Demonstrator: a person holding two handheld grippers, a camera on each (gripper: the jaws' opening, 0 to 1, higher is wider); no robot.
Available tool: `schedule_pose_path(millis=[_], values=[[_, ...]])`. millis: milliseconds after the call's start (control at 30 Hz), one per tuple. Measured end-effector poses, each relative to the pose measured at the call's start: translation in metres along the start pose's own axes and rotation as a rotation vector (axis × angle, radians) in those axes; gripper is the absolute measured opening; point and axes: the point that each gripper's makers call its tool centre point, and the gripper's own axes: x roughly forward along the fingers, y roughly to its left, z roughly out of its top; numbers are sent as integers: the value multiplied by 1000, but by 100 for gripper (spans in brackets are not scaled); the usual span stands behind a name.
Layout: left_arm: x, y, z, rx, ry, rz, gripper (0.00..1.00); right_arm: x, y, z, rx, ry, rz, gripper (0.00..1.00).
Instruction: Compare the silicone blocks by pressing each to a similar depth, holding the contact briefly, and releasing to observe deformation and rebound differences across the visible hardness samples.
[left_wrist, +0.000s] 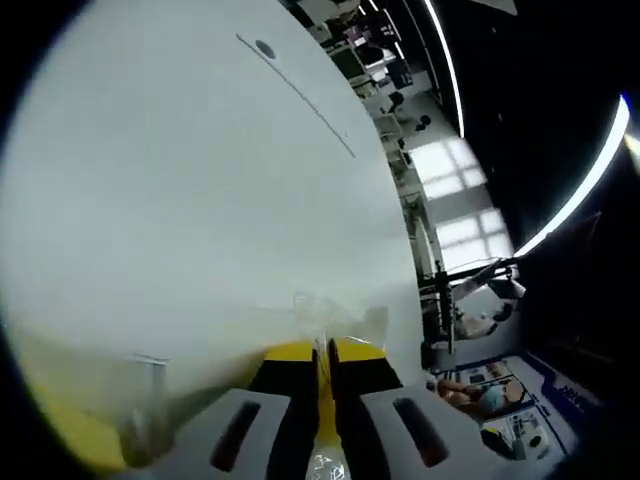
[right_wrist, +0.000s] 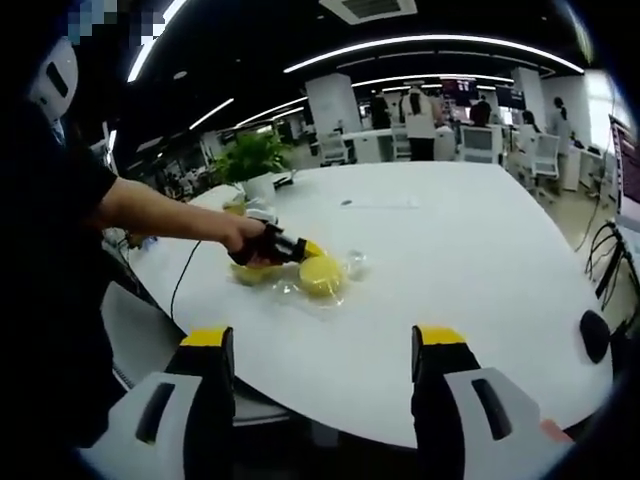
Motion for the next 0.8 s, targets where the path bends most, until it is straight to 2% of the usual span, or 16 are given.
schedule_pose_path(millis=[167,200,233,333,433,567,633,667,733,800], values=[[-3,-6,-2,163,12,-2,0,-1,-1,-2,13,-2,1,65],[-4,-9,-3,162,11,0,0,0,-1,-3,14,0,0,65],[-6,-15,-4,209,18,-25,0,0,0,-5,17,4,1,65],[-13,-37,-6,213,8,-105,0,0,1,-7,16,7,2,65],[-22,-54,-13,226,15,-145,0,0,2,-4,17,-6,3,65],[-37,-79,-28,310,37,-219,0,0,4,1,6,-22,9,65],[-44,-90,-34,310,40,-247,0,0,5,3,2,-25,9,65],[-50,-100,-39,349,39,-280,0,-1,7,4,-3,-29,11,65],[-59,-107,-45,373,47,-283,0,-2,9,6,-11,-40,15,65],[-67,-108,-44,427,33,-266,0,-4,12,9,-17,-49,19,65]])
